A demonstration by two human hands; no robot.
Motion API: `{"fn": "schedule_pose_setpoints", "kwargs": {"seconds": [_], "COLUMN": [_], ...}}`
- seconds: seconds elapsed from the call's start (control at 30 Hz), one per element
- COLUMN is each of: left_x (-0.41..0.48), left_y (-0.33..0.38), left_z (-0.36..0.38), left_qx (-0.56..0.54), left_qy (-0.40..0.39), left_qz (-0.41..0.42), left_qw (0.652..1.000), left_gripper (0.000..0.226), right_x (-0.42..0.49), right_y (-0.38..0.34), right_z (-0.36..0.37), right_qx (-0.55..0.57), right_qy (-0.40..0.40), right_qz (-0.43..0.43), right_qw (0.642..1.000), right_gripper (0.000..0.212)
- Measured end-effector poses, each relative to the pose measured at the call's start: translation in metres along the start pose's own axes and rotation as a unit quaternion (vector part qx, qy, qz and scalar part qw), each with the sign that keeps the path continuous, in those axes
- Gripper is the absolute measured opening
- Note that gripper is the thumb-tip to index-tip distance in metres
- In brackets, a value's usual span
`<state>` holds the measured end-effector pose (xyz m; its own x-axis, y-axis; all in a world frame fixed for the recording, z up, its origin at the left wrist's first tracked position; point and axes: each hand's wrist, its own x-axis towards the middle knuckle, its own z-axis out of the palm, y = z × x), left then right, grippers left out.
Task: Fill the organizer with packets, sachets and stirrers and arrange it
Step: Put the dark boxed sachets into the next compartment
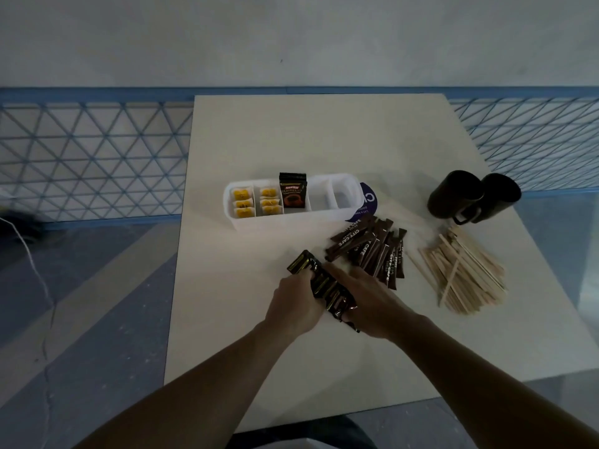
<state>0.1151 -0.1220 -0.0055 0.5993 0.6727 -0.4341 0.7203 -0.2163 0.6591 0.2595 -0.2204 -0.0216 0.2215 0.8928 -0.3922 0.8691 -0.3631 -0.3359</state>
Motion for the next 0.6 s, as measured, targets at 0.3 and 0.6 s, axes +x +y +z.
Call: {"fn": "schedule_pose_setpoints", "kwargs": {"seconds": [0.3,0.6], "left_x": [-0.001,0.005], "left_y": [-0.004,0.007], "left_z": [-0.005,-0.027], "left_qx": [-0.036,-0.029], "left_qy": [-0.012,-0.057], "left_qz": [0.003,0.022], "left_qw": [0.999,0.998], "left_gripper": [0.036,0.045], "right_x": [0.004,0.013], "right_y": [-0.002,0.002], "right_z": [-0.003,-0.025], "right_qx": [0.027,0.126], "right_qy": [0.045,0.004], "right_qz": [0.023,0.014], "right_qw": [0.998,0.992], "right_gripper": [0.058,0.036]}}
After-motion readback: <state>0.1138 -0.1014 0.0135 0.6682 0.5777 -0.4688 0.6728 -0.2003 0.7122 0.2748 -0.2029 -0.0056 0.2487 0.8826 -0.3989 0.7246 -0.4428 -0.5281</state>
